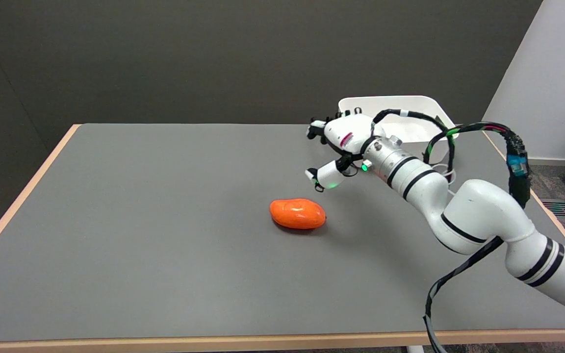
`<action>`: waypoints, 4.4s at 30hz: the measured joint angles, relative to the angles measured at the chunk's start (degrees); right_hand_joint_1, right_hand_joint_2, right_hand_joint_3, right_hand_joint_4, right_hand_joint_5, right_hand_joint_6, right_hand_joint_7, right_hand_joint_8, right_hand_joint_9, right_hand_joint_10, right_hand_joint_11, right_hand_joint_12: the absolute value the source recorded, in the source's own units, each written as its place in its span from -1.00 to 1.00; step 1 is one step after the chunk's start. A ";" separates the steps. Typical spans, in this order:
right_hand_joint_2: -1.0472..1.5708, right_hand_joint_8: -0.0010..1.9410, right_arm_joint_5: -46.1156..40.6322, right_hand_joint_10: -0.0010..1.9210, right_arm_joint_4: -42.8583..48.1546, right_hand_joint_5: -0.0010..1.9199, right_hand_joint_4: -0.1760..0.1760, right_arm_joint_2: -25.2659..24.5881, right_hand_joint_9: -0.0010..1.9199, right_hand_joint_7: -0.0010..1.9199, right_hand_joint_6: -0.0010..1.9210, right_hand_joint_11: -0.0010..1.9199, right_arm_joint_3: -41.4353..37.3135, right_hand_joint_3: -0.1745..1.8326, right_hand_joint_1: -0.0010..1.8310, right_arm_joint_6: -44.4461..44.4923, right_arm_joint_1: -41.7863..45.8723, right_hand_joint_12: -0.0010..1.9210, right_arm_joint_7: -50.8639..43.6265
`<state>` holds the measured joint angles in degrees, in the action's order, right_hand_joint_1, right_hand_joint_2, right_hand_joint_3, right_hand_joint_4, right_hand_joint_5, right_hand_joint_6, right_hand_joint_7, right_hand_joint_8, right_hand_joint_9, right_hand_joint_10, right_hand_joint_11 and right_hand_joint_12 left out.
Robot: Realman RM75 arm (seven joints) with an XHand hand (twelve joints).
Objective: Pick up mango.
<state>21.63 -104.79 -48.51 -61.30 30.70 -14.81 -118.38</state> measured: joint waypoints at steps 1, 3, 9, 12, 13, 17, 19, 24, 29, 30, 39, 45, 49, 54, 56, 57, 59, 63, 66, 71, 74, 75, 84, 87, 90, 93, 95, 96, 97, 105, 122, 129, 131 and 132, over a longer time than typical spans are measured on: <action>0.24 -0.37 0.08 0.13 -0.45 -0.68 -0.10 0.37 -0.49 -0.46 -0.40 -0.65 0.25 0.07 -0.38 1.09 -0.10 0.63 -0.24; 0.24 -0.38 -0.06 0.13 -1.17 -0.69 -0.14 0.94 -0.50 -0.46 -0.40 -0.66 0.57 0.07 -0.39 2.78 -0.12 0.63 -0.59; 0.25 -0.38 -3.26 0.13 -2.93 -0.69 -0.22 1.82 -0.51 -0.47 -0.41 -0.68 0.84 0.07 -0.38 6.46 0.80 0.60 -1.44; 0.26 -0.37 -6.57 0.16 -3.64 -0.69 -0.35 2.01 -0.51 -0.47 -0.40 -0.70 0.64 0.06 -0.35 7.56 1.41 0.58 -1.86; 0.26 -0.36 -7.75 0.17 -3.82 -0.69 -0.38 2.05 -0.51 -0.48 -0.40 -0.71 0.52 0.06 -0.34 7.78 1.55 0.57 -2.03; 0.27 -0.35 -14.17 0.19 -4.53 -0.70 -0.50 2.26 -0.51 -0.48 -0.40 -0.71 -0.13 0.05 -0.32 8.15 2.05 0.57 -3.28; 0.28 -0.35 -17.49 0.21 -4.84 -0.70 -0.54 2.45 -0.51 -0.48 -0.42 -0.71 -0.45 0.03 -0.32 8.12 2.16 0.56 -3.99; 0.29 -0.32 -25.00 0.23 -5.54 -0.70 -0.63 3.28 -0.51 -0.48 -0.41 -0.70 -0.90 0.02 -0.32 6.83 2.16 0.58 -5.57; 0.28 -0.31 -30.54 0.24 -6.13 -0.70 -0.66 4.04 -0.51 -0.47 -0.40 -0.69 -0.52 0.03 -0.32 5.01 1.74 0.61 -6.74; 0.28 -0.31 -31.48 0.25 -6.23 -0.70 -0.66 4.18 -0.51 -0.47 -0.40 -0.68 -0.33 0.03 -0.32 4.65 1.60 0.61 -6.95; 0.27 -0.31 -35.62 0.23 -6.56 -0.70 -0.65 4.37 -0.50 -0.47 -0.39 -0.68 2.11 0.05 -0.31 3.18 -0.39 0.63 -8.09; 0.26 -0.33 -34.62 0.19 -6.43 -0.70 -0.51 3.15 -0.50 -0.47 -0.39 -0.70 4.38 0.06 -0.33 4.08 -2.49 0.60 -8.50; 0.26 -0.35 -32.42 0.18 -6.20 -0.70 -0.44 1.85 -0.50 -0.46 -0.40 -0.70 5.75 0.07 -0.34 5.05 -3.74 0.58 -8.68; 0.27 -0.44 -29.85 0.09 -5.68 -0.72 -0.32 0.24 -0.59 -0.52 -0.45 -0.79 7.06 0.03 -0.38 6.51 -5.04 0.46 -8.81; 0.26 -0.49 -29.04 0.03 -5.38 -0.73 -0.30 -0.31 -0.65 -0.58 -0.48 -0.82 7.58 0.03 -0.41 7.11 -5.49 0.44 -8.86; 0.25 -0.53 -28.69 -0.01 -5.26 -0.75 -0.30 -0.52 -0.71 -0.62 -0.50 -0.84 7.80 0.02 -0.43 7.39 -5.65 0.42 -8.89; 0.25 -0.56 -28.01 -0.05 -4.97 -0.77 -0.31 -0.96 -0.75 -0.66 -0.52 -0.85 8.29 0.01 -0.45 8.02 -6.06 0.40 -8.93; 0.23 -0.62 -27.14 -0.12 -4.47 -0.80 -0.36 -1.57 -0.82 -0.73 -0.57 -0.87 9.00 0.00 -0.50 8.99 -6.60 0.39 -8.97; 0.23 -0.64 -26.45 -0.15 -3.75 -0.83 -0.48 -2.10 -0.85 -0.77 -0.59 -0.87 9.69 -0.01 -0.52 9.76 -7.00 0.39 -9.01; 0.23 -0.65 -25.78 -0.19 -2.72 -0.85 -0.65 -2.71 -0.88 -0.80 -0.59 -0.88 10.56 -0.02 -0.53 10.64 -7.41 0.38 -9.04; 0.23 -0.65 -25.48 -0.19 -2.15 -0.85 -0.66 -2.99 -0.88 -0.80 -0.59 -0.88 11.09 -0.02 -0.53 11.37 -7.60 0.38 -9.04; 0.23 -0.65 -25.40 -0.19 -1.95 -0.85 -0.66 -3.08 -0.88 -0.80 -0.59 -0.88 11.26 -0.02 -0.53 11.69 -7.64 0.38 -9.05; 0.21 -0.62 -24.89 -0.21 -1.04 -0.85 -0.65 -3.55 -0.87 -0.81 -0.56 -0.89 12.23 0.03 -0.51 13.65 -7.50 0.39 -9.09; 0.22 -0.64 -24.81 -0.20 -0.86 -0.84 -0.67 -3.66 -0.87 -0.80 -0.58 -0.88 12.42 0.00 -0.51 14.16 -7.37 0.38 -9.10; 0.23 -0.63 -24.74 -0.20 -0.53 -0.84 -0.68 -3.86 -0.86 -0.78 -0.57 -0.87 12.60 0.01 -0.48 14.53 -7.27 0.38 -9.11; 0.24 -0.61 -24.64 -0.18 0.10 -0.83 -0.70 -4.19 -0.83 -0.73 -0.56 -0.87 12.78 0.02 -0.44 14.80 -7.21 0.38 -9.12; 0.25 -0.60 -24.59 -0.13 0.49 -0.81 -0.72 -4.37 -0.78 -0.68 -0.55 -0.85 12.90 0.02 -0.40 14.89 -7.21 0.39 -9.12; 0.26 -0.57 -24.51 -0.08 0.75 -0.80 -0.71 -4.49 -0.73 -0.64 -0.54 -0.82 13.00 0.04 -0.36 14.91 -7.22 0.41 -9.12; 0.28 -0.48 -24.34 0.01 0.95 -0.75 -0.65 -4.60 -0.62 -0.55 -0.48 -0.74 13.08 0.06 -0.28 14.91 -7.24 0.50 -9.12; 0.50 0.20 -21.69 0.39 2.16 -0.51 -0.48 -5.49 -0.20 -0.19 0.25 -0.58 13.50 -0.22 0.10 14.24 -7.46 1.00 -9.13; 0.62 0.59 -15.76 0.95 3.00 -0.31 -1.00 -6.56 -0.06 -0.25 0.58 -0.40 12.33 -0.40 0.29 9.62 -6.92 1.00 -9.12; 0.61 0.59 -12.08 0.97 2.58 -0.31 -1.00 -6.95 -0.06 -0.24 0.58 -0.36 9.17 -0.38 0.29 5.12 -5.61 1.00 -9.08; 0.61 0.59 -10.66 0.97 2.44 -0.30 -1.00 -7.16 -0.05 -0.24 0.57 -0.35 7.83 -0.37 0.29 3.62 -5.13 1.00 -8.85; 0.61 0.58 -10.05 0.97 2.40 -0.30 -1.00 -7.27 -0.05 -0.24 0.57 -0.34 7.20 -0.37 0.29 2.98 -4.91 1.00 -8.70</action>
<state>11.58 -102.39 -55.79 -54.10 33.68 -19.72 -127.08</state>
